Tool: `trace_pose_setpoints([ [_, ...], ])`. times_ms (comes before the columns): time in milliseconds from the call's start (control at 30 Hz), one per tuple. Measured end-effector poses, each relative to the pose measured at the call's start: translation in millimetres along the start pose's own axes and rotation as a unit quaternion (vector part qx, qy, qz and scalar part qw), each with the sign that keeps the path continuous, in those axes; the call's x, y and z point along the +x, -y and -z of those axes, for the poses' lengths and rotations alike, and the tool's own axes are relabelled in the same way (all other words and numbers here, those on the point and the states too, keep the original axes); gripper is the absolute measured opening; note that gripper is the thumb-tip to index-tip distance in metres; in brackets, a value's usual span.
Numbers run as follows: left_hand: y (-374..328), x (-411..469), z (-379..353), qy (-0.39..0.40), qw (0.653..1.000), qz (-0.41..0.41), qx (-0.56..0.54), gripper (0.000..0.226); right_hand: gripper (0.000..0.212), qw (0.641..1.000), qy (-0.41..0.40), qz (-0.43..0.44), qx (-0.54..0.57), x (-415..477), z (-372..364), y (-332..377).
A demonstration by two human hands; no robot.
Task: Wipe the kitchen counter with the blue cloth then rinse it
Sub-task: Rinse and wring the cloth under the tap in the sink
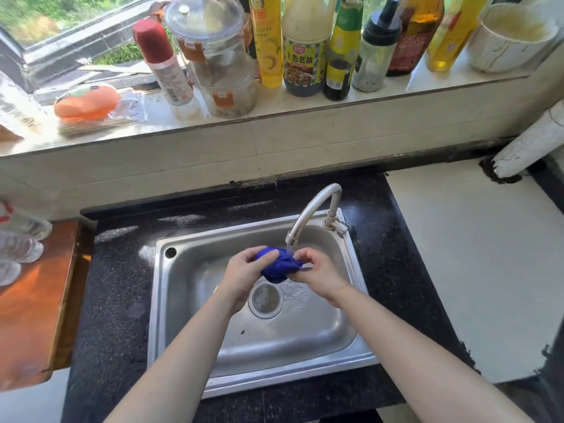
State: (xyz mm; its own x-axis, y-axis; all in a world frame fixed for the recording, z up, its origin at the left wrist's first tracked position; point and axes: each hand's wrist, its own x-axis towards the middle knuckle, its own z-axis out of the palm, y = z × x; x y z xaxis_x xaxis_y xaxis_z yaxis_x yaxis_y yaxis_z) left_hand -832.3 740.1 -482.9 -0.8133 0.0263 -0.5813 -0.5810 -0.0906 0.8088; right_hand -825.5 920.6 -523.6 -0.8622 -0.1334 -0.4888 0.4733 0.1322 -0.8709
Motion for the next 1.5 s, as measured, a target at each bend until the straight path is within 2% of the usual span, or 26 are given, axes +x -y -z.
trace_pose_setpoints([
  [67,4.6,-0.1,-0.2,-0.016,0.999,-0.005,0.048,0.031,0.033,1.000,0.008,0.000,-0.003,1.8,-1.3,1.4],
  [133,7.4,2.6,0.0,-0.045,0.998,0.004,0.051,0.023,0.035,1.000,0.001,-0.016,0.011,3.9,-1.1,2.6],
  [267,5.1,1.7,2.8,-0.050,0.998,0.022,0.042,0.025,0.038,0.995,-0.002,-0.070,0.074,4.1,-5.7,8.0],
  [400,3.5,0.8,2.2,-0.031,0.999,0.012,0.039,0.030,0.057,0.991,0.022,-0.105,0.082,-2.6,-7.1,16.4],
  [467,3.1,0.1,-0.9,-0.024,0.999,0.001,0.035,0.036,0.063,0.984,0.050,-0.124,0.120,-5.6,-7.8,18.8],
  [600,3.3,-0.4,-6.6,-0.008,0.998,-0.031,0.062,0.050,0.046,0.968,0.074,-0.135,0.200,-9.1,-10.4,20.4],
  [733,3.5,-4.5,-10.8,0.016,0.995,-0.032,0.094,0.064,0.039,0.975,0.034,-0.105,0.194,-3.9,-13.0,15.9],
  [867,13.7,-3.7,-6.6,0.020,0.993,-0.029,0.109,0.054,0.017,0.981,-0.040,-0.069,0.176,4.0,-23.5,5.9],
  [967,15.5,-5.8,-5.9,0.026,0.995,-0.001,0.101,0.041,0.022,0.975,-0.041,-0.073,0.205,2.0,-24.1,11.6],
  [1067,13.4,-7.7,-8.0,0.038,0.996,0.001,0.075,0.036,0.018,0.983,-0.019,-0.065,0.170,-3.9,-19.8,16.2],
  [1200,14.9,-4.5,-3.5,0.001,0.994,-0.022,0.107,0.036,0.030,0.999,0.011,-0.042,0.027,-9.4,-9.7,14.3],
  [1333,15.0,-2.5,-1.9,0.004,0.992,-0.035,0.123,0.027,0.052,0.990,0.095,-0.055,0.090,-12.1,0.4,18.5],
  [1433,15.1,-1.6,-4.4,-0.023,0.989,-0.059,0.134,0.020,0.063,0.991,0.098,-0.027,0.084,-9.6,8.1,17.8],
  [1500,15.9,0.0,-5.8,-0.044,0.989,-0.061,0.125,0.017,0.063,0.995,0.085,-0.019,0.057,-8.5,10.4,16.4],
])
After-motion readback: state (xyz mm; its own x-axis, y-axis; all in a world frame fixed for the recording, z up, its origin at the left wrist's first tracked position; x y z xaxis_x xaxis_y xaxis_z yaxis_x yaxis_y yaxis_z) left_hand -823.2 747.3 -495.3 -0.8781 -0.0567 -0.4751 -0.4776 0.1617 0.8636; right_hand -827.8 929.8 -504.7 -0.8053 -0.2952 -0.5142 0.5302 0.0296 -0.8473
